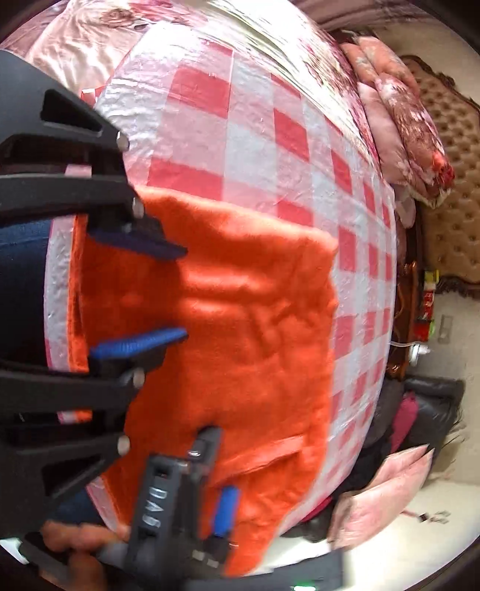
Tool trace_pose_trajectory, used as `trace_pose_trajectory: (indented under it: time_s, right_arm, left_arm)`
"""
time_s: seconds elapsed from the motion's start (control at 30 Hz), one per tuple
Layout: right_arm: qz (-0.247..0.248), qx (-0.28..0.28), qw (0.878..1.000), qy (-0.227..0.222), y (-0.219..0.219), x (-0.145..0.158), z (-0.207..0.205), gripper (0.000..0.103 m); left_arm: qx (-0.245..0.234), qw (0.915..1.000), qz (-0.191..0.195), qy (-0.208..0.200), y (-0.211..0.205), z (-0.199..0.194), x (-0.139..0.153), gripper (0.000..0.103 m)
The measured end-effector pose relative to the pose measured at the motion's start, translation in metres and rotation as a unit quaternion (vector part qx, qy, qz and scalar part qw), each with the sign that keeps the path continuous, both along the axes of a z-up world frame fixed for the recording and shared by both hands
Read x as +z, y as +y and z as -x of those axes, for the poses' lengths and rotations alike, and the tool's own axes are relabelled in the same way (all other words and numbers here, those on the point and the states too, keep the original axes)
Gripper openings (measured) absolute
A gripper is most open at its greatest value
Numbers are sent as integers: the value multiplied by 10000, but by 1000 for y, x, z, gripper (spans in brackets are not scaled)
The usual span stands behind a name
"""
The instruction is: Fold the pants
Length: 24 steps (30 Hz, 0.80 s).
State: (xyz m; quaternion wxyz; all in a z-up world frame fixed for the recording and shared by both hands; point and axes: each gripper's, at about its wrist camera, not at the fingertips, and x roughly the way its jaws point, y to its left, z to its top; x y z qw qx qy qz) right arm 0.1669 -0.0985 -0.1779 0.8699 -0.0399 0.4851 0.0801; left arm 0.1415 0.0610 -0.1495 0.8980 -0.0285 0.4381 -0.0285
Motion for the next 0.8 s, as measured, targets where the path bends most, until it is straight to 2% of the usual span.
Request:
trace_pose_trajectory:
  time_s: [0.07,0.2,0.23,0.27,0.37,0.47,0.63,0.73,0.8]
  right_arm:
    - [23,40,10000,-7,0,0,2,88]
    - [38,70,10000,-12,0,-1,1,89]
    - [40,75,10000,-1,0,-1,1,89]
    - [38,82,10000,17,0,-1,0,90]
    - [37,114,9999,64,-1,-1,-1,91]
    - [44,135,9999,91,-1,-2,-2,92]
    - [47,153,9998,93,-1,-3,-3,93]
    - [56,180,9998,100,-2,-3,-2,93]
    - [57,187,9998,97,-2,-3,-2,93]
  left_arm:
    - [-60,9999,13,-138,2,-10,12,34]
    - [-208,9993,-143,-279,1,-55,23,34]
    - [-244,9991,-228,-248,-1,-65,23,29]
    - [-252,9993,-259,-138,-1,-79,20,25]
    - [-221,9994,-136,227,3,-109,14,25]
    - [-214,9980,-297,522,6,-125,2,25]
    - [-67,9990,4,439,23,-117,2,26]
    - [289,9984,466,121,51,-88,17,36]
    - [478,9958,780,50,71,-61,20,36]
